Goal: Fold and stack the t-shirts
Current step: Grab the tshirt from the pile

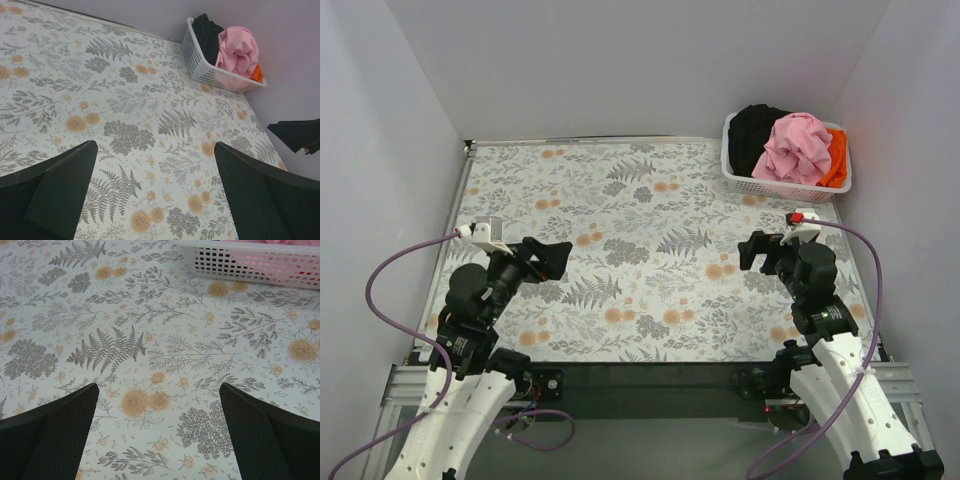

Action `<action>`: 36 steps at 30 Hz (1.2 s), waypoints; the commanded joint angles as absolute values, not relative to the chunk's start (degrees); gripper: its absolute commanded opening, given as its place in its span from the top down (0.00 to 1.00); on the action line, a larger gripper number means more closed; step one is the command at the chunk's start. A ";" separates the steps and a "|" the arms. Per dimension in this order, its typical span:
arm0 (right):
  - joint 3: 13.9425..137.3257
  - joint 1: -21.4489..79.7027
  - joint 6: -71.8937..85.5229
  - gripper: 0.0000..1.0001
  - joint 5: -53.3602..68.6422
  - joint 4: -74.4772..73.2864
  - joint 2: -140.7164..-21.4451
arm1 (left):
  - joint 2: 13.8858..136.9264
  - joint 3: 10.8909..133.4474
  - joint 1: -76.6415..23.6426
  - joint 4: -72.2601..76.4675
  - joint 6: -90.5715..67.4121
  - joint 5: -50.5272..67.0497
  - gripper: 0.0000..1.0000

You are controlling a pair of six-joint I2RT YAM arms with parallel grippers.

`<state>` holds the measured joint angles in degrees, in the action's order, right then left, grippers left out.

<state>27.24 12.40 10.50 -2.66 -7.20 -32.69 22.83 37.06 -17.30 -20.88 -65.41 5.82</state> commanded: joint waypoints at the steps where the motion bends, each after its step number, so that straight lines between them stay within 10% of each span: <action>1: 28.56 12.57 9.93 0.02 -3.52 -6.59 -31.82 | 22.07 37.62 -16.61 -20.30 -65.65 5.28 0.02; 14: 34.18 12.66 9.58 0.02 -0.97 -6.33 -38.22 | 23.64 36.65 -16.00 -20.83 -65.13 7.73 0.02; 36: 101.76 2.92 -1.93 0.01 -19.25 -18.36 -95.96 | 23.29 36.12 -15.56 -21.53 -64.60 10.81 0.02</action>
